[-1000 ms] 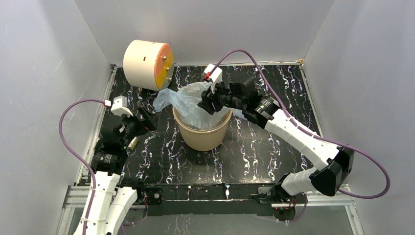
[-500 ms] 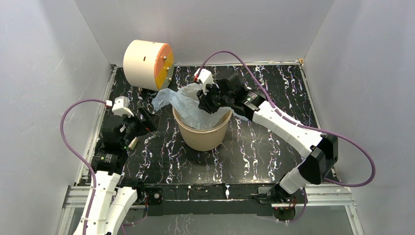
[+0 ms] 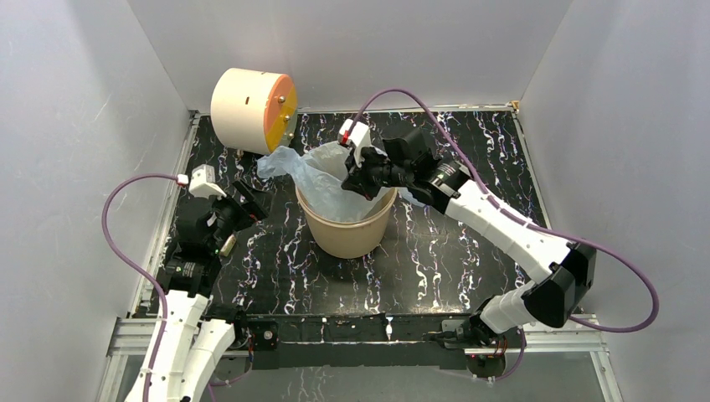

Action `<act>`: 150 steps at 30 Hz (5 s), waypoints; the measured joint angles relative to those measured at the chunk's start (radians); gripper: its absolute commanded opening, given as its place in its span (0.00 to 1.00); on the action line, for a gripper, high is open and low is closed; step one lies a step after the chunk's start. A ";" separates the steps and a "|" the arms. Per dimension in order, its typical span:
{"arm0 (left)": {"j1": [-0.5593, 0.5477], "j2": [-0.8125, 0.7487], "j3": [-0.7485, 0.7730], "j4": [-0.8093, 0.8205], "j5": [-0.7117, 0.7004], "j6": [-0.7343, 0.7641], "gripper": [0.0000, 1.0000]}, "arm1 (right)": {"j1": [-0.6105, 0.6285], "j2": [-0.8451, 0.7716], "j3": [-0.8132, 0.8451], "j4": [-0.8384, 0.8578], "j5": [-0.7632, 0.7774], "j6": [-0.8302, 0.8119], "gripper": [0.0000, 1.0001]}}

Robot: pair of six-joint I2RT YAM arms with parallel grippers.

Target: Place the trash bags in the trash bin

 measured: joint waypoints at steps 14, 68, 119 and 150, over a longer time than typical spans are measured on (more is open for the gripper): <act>0.000 0.137 -0.059 0.208 -0.219 -0.334 0.84 | 0.000 -0.043 -0.045 0.006 -0.030 0.004 0.00; 0.000 0.470 -0.245 0.834 -0.135 -0.985 0.00 | 0.000 -0.071 -0.064 0.008 -0.153 0.031 0.00; 0.008 -0.002 -0.311 0.364 -0.148 -0.755 0.75 | 0.000 -0.177 -0.226 -0.151 -0.431 0.057 0.20; 0.008 0.084 -0.229 0.409 0.260 -0.957 0.00 | 0.000 -0.177 -0.239 -0.149 -0.368 0.068 0.22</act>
